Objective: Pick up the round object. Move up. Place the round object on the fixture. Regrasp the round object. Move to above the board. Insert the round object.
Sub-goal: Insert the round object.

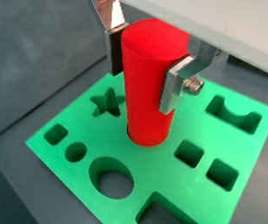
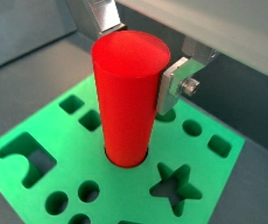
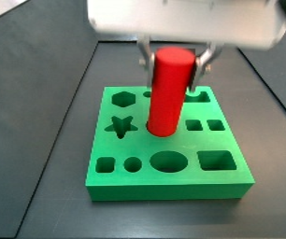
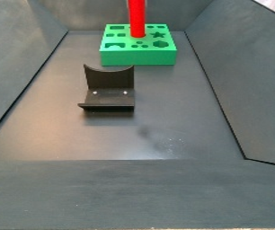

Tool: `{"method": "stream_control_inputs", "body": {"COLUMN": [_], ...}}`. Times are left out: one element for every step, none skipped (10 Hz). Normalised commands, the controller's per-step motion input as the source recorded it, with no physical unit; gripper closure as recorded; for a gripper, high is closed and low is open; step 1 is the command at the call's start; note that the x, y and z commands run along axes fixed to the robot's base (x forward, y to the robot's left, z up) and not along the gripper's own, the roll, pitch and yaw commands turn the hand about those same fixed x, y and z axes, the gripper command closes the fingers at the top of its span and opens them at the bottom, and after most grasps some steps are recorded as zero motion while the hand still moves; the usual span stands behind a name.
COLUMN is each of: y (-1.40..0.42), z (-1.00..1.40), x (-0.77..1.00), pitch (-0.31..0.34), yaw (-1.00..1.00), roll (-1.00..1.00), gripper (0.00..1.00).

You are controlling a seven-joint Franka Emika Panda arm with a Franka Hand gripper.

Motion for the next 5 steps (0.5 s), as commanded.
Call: {"method": "stream_control_inputs", "body": {"y": [-0.01,-0.02,0.00,0.00,0.00], "z": [-0.58,-0.49,-0.21,-0.07,0.00], "x": [0.00,0.00,0.00,0.00,0.00], "pitch": [-0.043,-0.027,-0.007,-0.020,0.000], "yaw": [0.00,0.00,0.00,0.00,0.00], "roll": [0.02,0.02,-0.09,-0.06,0.00], "gripper": [1.00,1.00,1.00,1.00,1.00]}}
